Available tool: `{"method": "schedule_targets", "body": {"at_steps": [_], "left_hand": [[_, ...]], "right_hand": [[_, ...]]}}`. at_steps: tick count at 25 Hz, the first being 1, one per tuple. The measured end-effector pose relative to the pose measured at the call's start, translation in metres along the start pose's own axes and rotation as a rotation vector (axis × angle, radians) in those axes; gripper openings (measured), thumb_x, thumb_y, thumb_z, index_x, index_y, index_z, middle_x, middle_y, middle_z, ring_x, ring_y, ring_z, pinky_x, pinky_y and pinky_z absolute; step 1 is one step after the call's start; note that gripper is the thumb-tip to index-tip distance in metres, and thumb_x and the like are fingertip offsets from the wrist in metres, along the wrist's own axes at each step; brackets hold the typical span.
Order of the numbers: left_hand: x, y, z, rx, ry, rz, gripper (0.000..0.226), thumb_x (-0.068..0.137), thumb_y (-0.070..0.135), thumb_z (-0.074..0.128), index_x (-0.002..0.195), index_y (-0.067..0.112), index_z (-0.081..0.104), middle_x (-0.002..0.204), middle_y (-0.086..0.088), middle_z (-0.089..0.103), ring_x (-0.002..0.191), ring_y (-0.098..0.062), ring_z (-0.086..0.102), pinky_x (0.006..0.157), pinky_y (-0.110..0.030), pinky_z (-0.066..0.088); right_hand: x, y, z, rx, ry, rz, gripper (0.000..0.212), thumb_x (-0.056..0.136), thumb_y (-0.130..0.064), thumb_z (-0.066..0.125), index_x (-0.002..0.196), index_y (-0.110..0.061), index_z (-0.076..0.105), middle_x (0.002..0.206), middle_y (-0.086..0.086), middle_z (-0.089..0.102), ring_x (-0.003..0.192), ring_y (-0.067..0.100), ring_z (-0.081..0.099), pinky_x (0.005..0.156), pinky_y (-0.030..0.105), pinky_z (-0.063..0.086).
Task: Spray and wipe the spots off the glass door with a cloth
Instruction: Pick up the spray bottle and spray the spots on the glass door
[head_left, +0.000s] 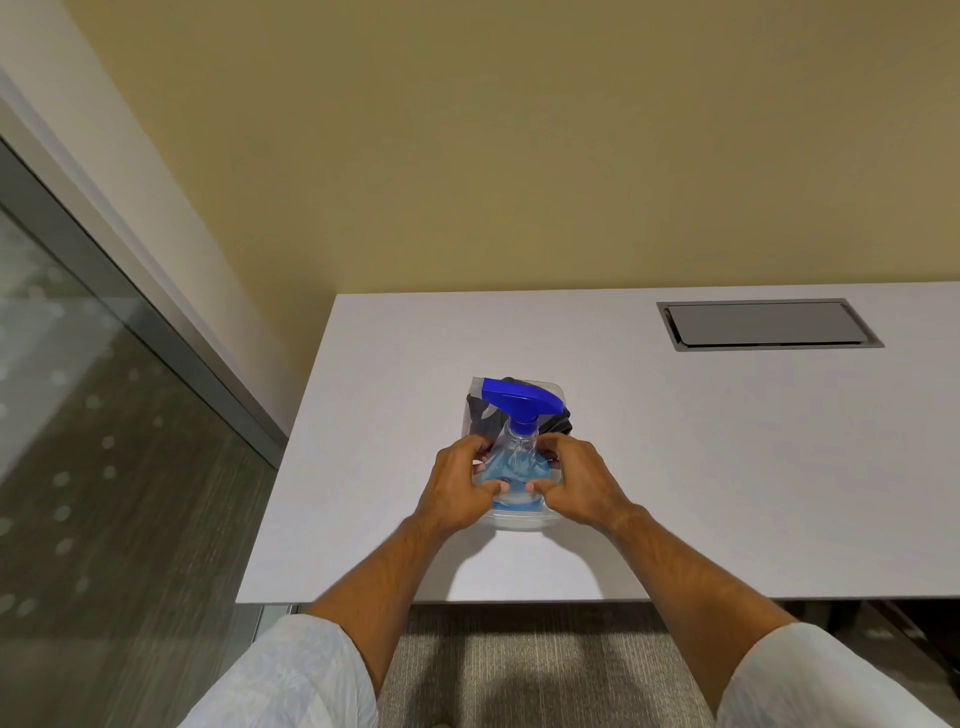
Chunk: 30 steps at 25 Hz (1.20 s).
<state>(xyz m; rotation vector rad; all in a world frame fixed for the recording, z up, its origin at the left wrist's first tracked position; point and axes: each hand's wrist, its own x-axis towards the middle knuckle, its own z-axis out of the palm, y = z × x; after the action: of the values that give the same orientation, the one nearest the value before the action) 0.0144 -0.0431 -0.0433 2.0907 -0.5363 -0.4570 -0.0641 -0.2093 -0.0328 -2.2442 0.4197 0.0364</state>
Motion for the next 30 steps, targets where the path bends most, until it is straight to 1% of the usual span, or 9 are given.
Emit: {"method": "schedule_targets", "body": {"at_steps": [5, 9, 11, 14, 16, 20, 25, 28, 30], "left_hand": [[-0.003, 0.012, -0.006, -0.010, 0.020, 0.017, 0.044, 0.076, 0.018, 0.081, 0.107, 0.030, 0.053, 0.097, 0.020, 0.058, 0.084, 0.000, 0.061, 0.059, 0.002, 0.043], [-0.005, 0.034, -0.018, -0.008, 0.036, 0.055, 0.044, 0.074, 0.020, 0.083, 0.105, 0.031, 0.055, 0.091, 0.030, 0.055, 0.082, 0.002, 0.062, 0.058, 0.002, 0.042], [-0.006, 0.045, -0.024, -0.002, 0.054, 0.065, 0.044, 0.073, 0.022, 0.084, 0.107, 0.030, 0.056, 0.092, 0.027, 0.057, 0.082, 0.001, 0.062, 0.057, 0.002, 0.043], [-0.008, 0.061, -0.036, 0.006, 0.074, 0.093, 0.047, 0.072, 0.019, 0.084, 0.113, 0.020, 0.062, 0.100, 0.012, 0.063, 0.089, -0.011, 0.065, 0.063, -0.002, 0.047], [-0.014, 0.073, -0.046, 0.006, 0.099, 0.110, 0.047, 0.072, 0.017, 0.084, 0.114, 0.016, 0.065, 0.101, 0.008, 0.065, 0.090, -0.012, 0.065, 0.065, -0.003, 0.049], [-0.034, 0.095, -0.064, 0.002, 0.170, 0.125, 0.041, 0.072, 0.016, 0.084, 0.110, 0.014, 0.068, 0.099, 0.007, 0.067, 0.088, -0.008, 0.065, 0.072, -0.008, 0.051], [-0.067, 0.113, -0.092, 0.010, 0.256, 0.159, 0.040, 0.071, 0.017, 0.085, 0.108, 0.013, 0.069, 0.092, 0.013, 0.067, 0.089, -0.006, 0.066, 0.068, -0.008, 0.053], [-0.089, 0.120, -0.110, 0.011, 0.314, 0.166, 0.043, 0.070, 0.016, 0.086, 0.110, 0.010, 0.069, 0.096, 0.005, 0.070, 0.091, -0.011, 0.068, 0.076, -0.019, 0.058], [-0.103, 0.123, -0.123, 0.011, 0.341, 0.166, 0.044, 0.071, 0.016, 0.086, 0.111, 0.010, 0.068, 0.096, 0.005, 0.070, 0.091, -0.011, 0.068, 0.075, -0.018, 0.058]], "right_hand": [[-0.003, -0.007, -0.011, 0.012, 0.007, -0.006, 0.058, 0.079, -0.018, 0.080, 0.129, -0.013, 0.053, 0.125, 0.005, 0.064, 0.103, 0.013, 0.061, 0.085, 0.021, 0.050], [-0.006, -0.024, -0.031, 0.007, 0.021, -0.046, 0.057, 0.078, -0.020, 0.081, 0.128, -0.013, 0.055, 0.124, 0.006, 0.065, 0.103, 0.016, 0.063, 0.090, 0.027, 0.053], [-0.009, -0.034, -0.042, 0.013, 0.031, -0.067, 0.057, 0.078, -0.020, 0.081, 0.128, -0.013, 0.055, 0.123, 0.006, 0.065, 0.104, 0.018, 0.063, 0.090, 0.029, 0.053], [-0.014, -0.050, -0.058, 0.010, 0.045, -0.124, 0.057, 0.077, -0.017, 0.081, 0.128, -0.011, 0.057, 0.122, 0.006, 0.065, 0.101, 0.017, 0.062, 0.087, 0.026, 0.053], [-0.018, -0.063, -0.070, 0.006, 0.043, -0.162, 0.056, 0.075, -0.016, 0.082, 0.126, -0.010, 0.059, 0.120, 0.006, 0.067, 0.098, 0.016, 0.062, 0.085, 0.026, 0.054], [-0.028, -0.087, -0.087, 0.013, 0.053, -0.229, 0.053, 0.071, -0.015, 0.085, 0.120, -0.009, 0.065, 0.112, 0.006, 0.071, 0.094, 0.016, 0.066, 0.085, 0.030, 0.059], [-0.042, -0.119, -0.095, 0.020, 0.040, -0.335, 0.054, 0.067, -0.015, 0.088, 0.117, -0.010, 0.068, 0.106, 0.002, 0.071, 0.091, 0.013, 0.067, 0.081, 0.025, 0.059], [-0.052, -0.142, -0.094, 0.019, 0.034, -0.410, 0.052, 0.065, -0.014, 0.088, 0.113, -0.009, 0.070, 0.102, 0.002, 0.072, 0.086, 0.010, 0.068, 0.081, 0.027, 0.060], [-0.058, -0.158, -0.092, 0.025, 0.016, -0.447, 0.053, 0.065, -0.014, 0.088, 0.114, -0.006, 0.070, 0.104, 0.005, 0.073, 0.089, 0.014, 0.068, 0.082, 0.026, 0.059]]}}
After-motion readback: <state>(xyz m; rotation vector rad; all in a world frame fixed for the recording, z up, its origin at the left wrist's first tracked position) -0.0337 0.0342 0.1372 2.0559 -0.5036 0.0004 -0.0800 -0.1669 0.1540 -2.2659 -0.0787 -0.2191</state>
